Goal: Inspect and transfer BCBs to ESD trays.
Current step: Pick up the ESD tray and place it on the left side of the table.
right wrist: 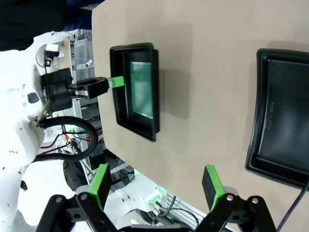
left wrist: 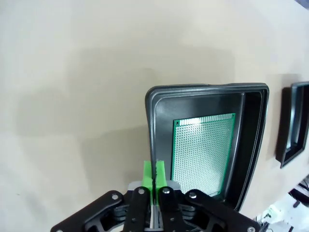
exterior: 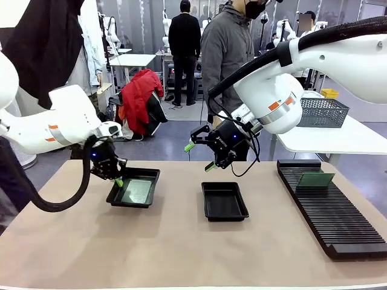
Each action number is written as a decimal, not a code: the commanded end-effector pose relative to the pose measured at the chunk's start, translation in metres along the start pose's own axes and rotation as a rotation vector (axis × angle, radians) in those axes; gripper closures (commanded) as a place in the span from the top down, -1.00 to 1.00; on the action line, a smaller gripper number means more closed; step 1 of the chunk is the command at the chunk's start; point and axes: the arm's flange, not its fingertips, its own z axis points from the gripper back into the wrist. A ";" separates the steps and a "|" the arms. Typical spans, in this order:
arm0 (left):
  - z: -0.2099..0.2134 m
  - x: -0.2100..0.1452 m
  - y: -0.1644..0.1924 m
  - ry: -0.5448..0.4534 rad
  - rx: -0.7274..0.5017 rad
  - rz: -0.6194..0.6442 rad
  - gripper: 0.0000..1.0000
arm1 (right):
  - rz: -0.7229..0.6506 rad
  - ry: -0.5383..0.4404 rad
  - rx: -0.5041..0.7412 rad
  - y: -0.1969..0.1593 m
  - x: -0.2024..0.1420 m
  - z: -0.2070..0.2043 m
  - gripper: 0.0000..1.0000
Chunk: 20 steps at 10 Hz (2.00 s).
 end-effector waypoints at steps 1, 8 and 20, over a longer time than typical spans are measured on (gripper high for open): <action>0.018 -0.002 0.029 0.016 -0.086 -0.024 -0.95 | -0.003 -0.004 -0.004 0.002 0.000 0.000 1.00; 0.059 -0.034 0.161 -0.037 -0.079 0.054 -0.95 | -0.003 -0.004 -0.004 0.002 0.000 0.000 1.00; 0.020 -0.090 0.206 -0.090 -0.029 0.129 -0.95 | -0.003 -0.004 -0.004 0.002 0.000 0.000 1.00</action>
